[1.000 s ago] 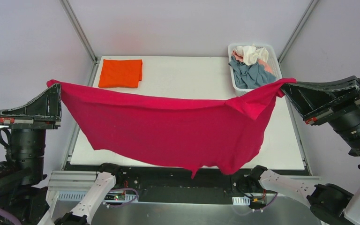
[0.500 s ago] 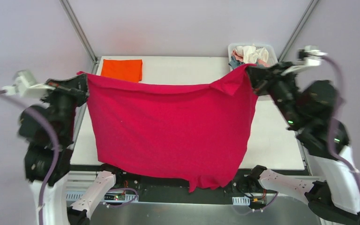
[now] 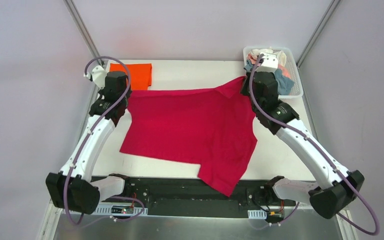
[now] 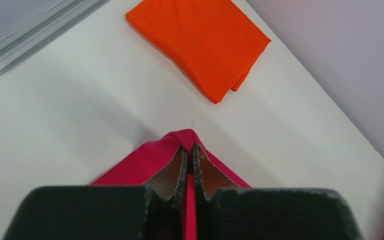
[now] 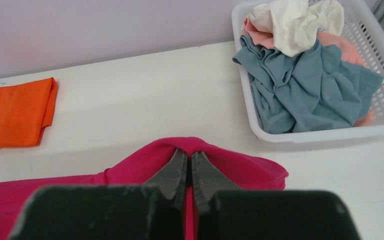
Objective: Fold and stack the t-shirts
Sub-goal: Flatten out the tshirt
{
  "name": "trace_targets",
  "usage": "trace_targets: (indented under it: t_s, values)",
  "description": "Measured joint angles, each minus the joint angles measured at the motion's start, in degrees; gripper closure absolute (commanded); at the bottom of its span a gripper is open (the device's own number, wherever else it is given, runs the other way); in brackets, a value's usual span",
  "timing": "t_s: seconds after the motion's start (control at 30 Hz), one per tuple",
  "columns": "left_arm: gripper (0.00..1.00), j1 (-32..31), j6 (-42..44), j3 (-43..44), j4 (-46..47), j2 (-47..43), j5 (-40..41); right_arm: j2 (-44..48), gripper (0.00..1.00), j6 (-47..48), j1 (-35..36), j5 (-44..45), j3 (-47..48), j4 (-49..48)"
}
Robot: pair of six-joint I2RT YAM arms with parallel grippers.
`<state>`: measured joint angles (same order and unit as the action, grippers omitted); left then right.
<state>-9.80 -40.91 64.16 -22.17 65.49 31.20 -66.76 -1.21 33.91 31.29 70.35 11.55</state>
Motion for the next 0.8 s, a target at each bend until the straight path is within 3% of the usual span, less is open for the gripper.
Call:
trace_targets:
  t_s: [0.33,0.57,0.8]
  values:
    - [1.00,0.2,-0.2,2.8,5.8,17.2,2.2,-11.5,1.00,-5.0,-8.0,-7.2,-0.6,-6.3]
    - [1.00,0.9,-0.1,10.2,7.0,26.7,2.1,-17.7,1.00,-5.4,-9.4,-9.7,0.4,-10.3]
    - [1.00,2.4,0.9,19.1,8.0,36.0,1.2,-27.1,1.00,-5.2,-10.2,-9.9,7.4,-11.7]
